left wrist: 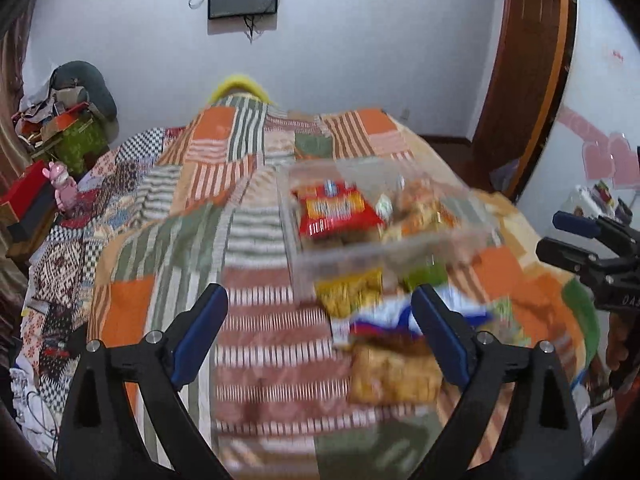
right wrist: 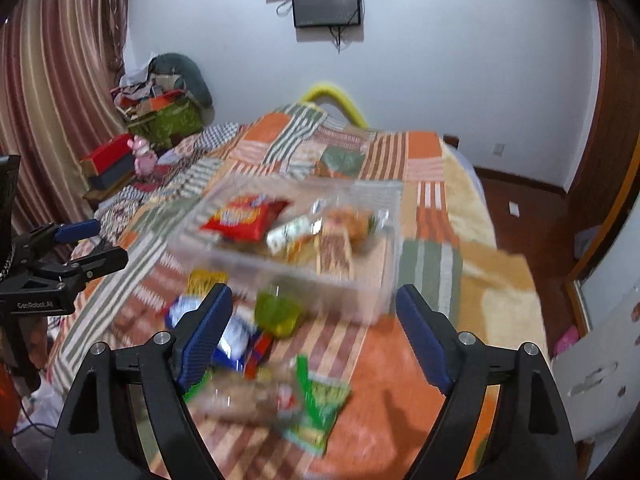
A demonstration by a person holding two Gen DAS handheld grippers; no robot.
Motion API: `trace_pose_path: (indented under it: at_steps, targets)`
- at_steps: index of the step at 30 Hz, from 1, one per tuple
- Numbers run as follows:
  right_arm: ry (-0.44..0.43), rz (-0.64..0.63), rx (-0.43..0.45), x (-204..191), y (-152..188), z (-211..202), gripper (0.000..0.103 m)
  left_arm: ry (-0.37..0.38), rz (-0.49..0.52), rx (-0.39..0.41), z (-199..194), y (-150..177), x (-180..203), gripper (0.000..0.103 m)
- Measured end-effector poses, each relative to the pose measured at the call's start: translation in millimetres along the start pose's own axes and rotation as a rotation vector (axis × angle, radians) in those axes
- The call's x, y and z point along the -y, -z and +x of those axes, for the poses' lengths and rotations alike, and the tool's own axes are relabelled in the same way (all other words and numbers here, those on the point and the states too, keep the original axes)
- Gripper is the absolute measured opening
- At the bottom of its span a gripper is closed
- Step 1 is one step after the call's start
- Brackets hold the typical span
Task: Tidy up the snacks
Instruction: 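Grasp the peanut pack with left gripper while right gripper grasps the cookie bag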
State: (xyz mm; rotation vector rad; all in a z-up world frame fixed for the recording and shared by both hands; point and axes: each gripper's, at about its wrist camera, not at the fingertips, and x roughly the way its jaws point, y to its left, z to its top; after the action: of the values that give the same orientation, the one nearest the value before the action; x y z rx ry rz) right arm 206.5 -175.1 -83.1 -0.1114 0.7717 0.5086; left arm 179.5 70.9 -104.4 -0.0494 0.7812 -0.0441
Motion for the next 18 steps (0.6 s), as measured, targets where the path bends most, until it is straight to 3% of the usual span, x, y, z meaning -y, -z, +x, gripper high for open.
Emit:
trace_pose_path:
  at_steps: [8, 18]
  targets:
    - [-0.063, 0.057, -0.09, 0, 41, 6, 0.083, 0.079, -0.003, -0.123, 19, 52, 16, 0.094]
    - [-0.09, 0.051, -0.144, -5, 60, 13, 0.093, 0.142, 0.007, -0.21, 54, 69, 45, 0.094]
